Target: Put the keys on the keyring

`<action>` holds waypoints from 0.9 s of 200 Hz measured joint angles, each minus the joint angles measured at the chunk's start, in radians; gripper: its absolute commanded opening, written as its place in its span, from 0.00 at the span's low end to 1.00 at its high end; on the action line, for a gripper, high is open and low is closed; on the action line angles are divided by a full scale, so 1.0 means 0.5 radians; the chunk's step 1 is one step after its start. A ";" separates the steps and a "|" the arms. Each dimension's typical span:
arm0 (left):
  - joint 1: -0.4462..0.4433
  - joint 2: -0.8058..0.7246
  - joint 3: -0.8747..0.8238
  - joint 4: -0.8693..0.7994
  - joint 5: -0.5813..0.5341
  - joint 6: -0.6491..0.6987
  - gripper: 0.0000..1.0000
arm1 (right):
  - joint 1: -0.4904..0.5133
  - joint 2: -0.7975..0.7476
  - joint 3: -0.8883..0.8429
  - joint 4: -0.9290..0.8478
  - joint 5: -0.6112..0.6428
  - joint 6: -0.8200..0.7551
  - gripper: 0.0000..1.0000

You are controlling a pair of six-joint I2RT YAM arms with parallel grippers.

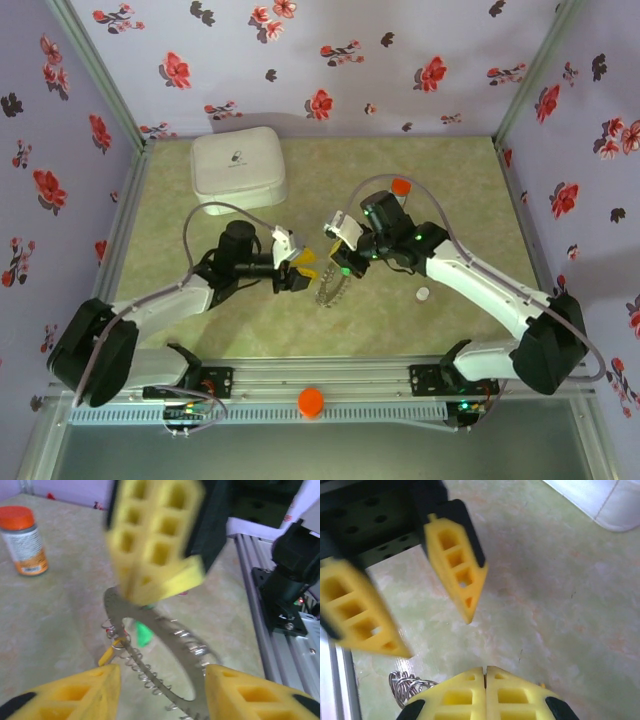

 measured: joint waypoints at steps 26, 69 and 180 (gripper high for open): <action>-0.154 -0.099 -0.058 0.022 -0.140 -0.082 0.66 | 0.000 0.085 0.108 -0.065 -0.002 0.095 0.00; -0.223 -0.145 -0.169 0.052 -0.381 -0.123 0.53 | 0.000 0.095 0.087 -0.028 -0.069 0.144 0.00; -0.220 -0.257 -0.308 0.385 -0.350 -0.347 0.43 | 0.000 -0.104 -0.287 0.497 -0.322 0.230 0.00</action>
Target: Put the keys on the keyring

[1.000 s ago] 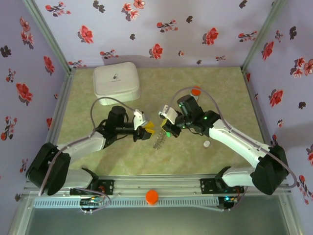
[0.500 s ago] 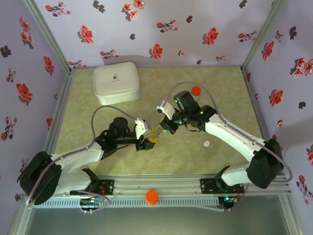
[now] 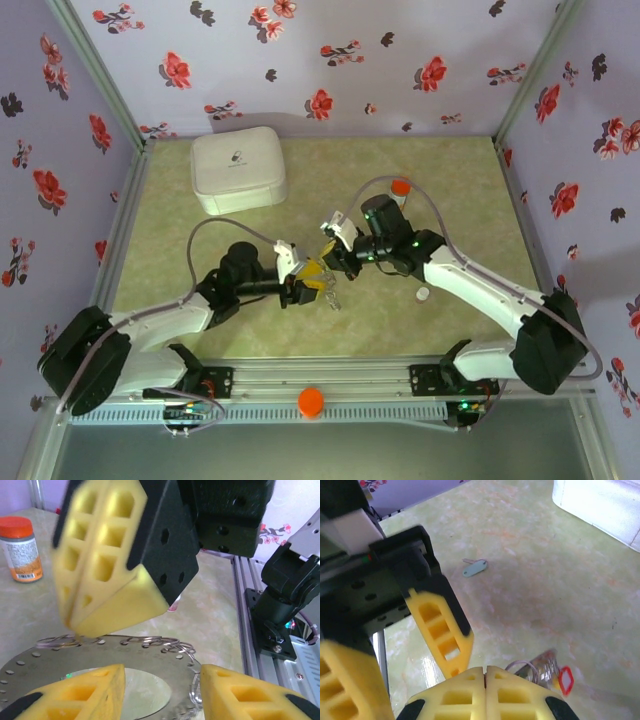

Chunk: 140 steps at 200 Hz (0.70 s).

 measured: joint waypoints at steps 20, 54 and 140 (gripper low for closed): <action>0.090 -0.213 0.006 -0.105 0.000 -0.009 0.42 | -0.011 -0.065 -0.035 0.015 -0.043 -0.032 0.00; 0.255 -0.320 0.058 -0.203 0.034 -0.010 0.40 | -0.022 -0.082 -0.035 0.078 -0.143 -0.076 0.00; 0.272 0.079 0.072 0.120 0.378 -0.146 0.26 | -0.022 -0.078 -0.039 0.302 -0.323 -0.029 0.00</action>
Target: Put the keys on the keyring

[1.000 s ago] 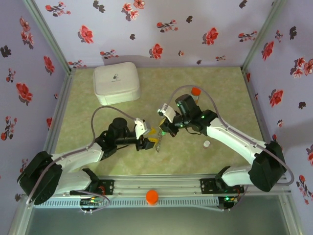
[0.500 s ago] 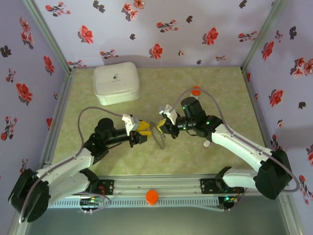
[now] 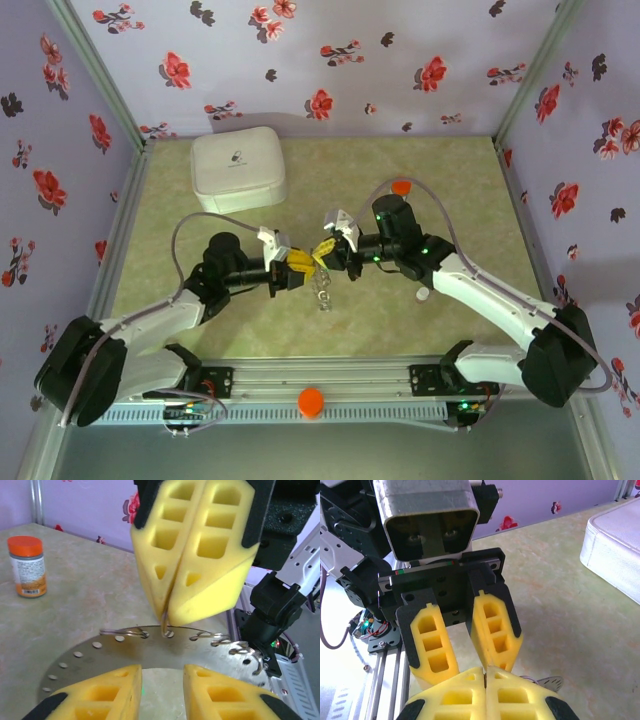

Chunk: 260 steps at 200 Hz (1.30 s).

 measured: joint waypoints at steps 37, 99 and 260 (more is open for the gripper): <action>0.011 0.042 0.002 0.048 0.051 0.000 0.23 | 0.000 0.019 0.000 0.026 -0.010 0.022 0.00; 0.013 0.061 0.032 0.076 0.073 0.000 0.20 | 0.042 0.054 0.001 -0.075 0.024 -0.049 0.00; 0.040 0.075 0.031 -0.135 0.018 0.008 0.00 | 0.089 0.198 0.039 -0.089 0.112 -0.086 0.00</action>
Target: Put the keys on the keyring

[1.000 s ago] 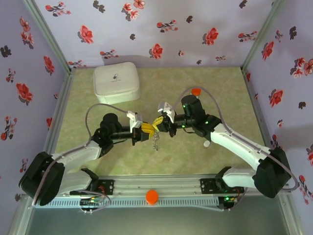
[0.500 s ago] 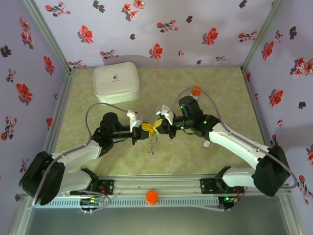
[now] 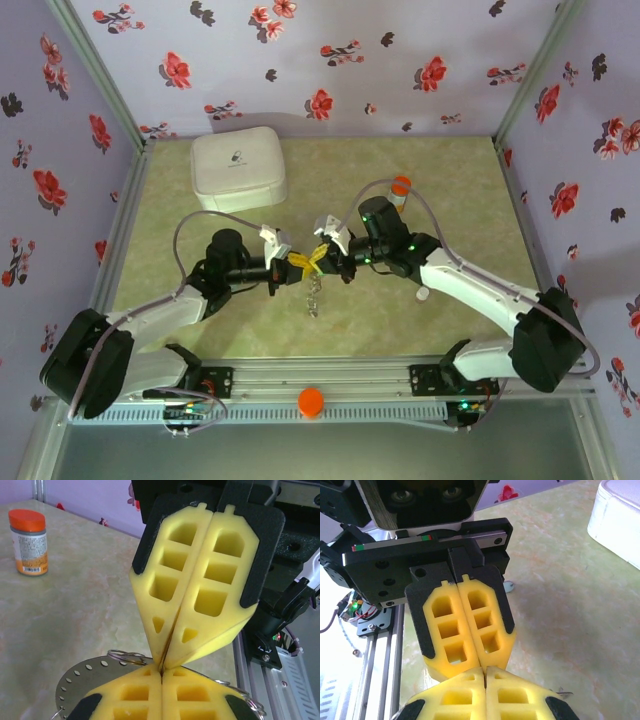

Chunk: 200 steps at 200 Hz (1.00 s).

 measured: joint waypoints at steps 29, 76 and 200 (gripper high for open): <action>-0.005 0.053 -0.016 -0.055 -0.023 0.000 0.00 | 0.009 0.081 0.000 -0.036 0.014 -0.048 0.00; -0.030 0.134 -0.037 -0.069 -0.030 0.008 0.00 | 0.011 0.165 0.002 -0.094 0.026 -0.093 0.24; -0.050 0.075 -0.037 -0.131 -0.029 0.213 0.00 | 0.007 -0.091 -0.005 -0.397 0.208 -0.286 0.37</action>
